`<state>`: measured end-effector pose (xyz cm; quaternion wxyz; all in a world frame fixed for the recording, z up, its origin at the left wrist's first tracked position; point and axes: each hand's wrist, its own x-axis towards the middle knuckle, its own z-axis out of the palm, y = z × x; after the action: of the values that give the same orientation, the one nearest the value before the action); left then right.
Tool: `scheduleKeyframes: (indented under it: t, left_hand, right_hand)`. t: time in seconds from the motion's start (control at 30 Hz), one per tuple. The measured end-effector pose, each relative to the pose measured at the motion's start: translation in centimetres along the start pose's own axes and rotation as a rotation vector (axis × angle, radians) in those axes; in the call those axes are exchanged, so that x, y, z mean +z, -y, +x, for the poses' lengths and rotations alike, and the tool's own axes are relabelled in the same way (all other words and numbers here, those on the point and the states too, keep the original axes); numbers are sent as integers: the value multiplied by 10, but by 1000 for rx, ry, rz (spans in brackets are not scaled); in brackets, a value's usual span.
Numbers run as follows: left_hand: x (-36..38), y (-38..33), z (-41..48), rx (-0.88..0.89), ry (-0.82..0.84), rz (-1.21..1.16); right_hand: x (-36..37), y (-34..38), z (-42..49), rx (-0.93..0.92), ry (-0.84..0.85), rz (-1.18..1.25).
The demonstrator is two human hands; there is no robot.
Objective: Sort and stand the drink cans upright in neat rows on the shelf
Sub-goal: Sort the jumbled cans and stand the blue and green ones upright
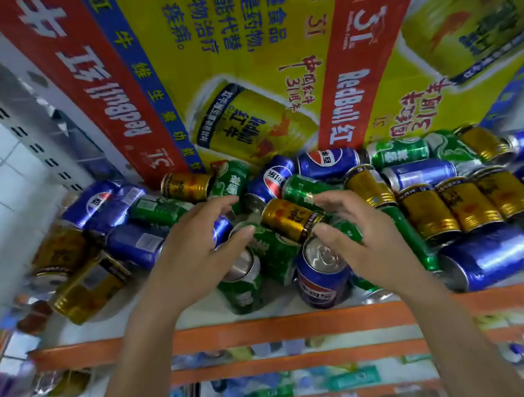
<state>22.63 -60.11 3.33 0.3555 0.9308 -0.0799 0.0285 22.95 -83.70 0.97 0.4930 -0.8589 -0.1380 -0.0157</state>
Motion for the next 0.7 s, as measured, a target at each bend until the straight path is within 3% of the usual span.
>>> scheduleKeyframes:
  t: [0.17,0.33,0.5,0.63,0.7]
  left_hand:
    - [-20,17,0,2,-118,145]
    - [-55,67,-16,-137,-175,231]
    - [-95,138,-39,-255,-62,397]
    - [-115,159,-54,-391,187,515]
    - [-114,166,-56,-438,235,545]
  right_hand:
    - [10,32,34,-99,115,-165]
    - [60,76,61,-193,180,-246]
    - [125,119,88,-273,330,-392]
    - [176,143,112,-300,420,-526]
    - [203,146,121,-243,427,-595]
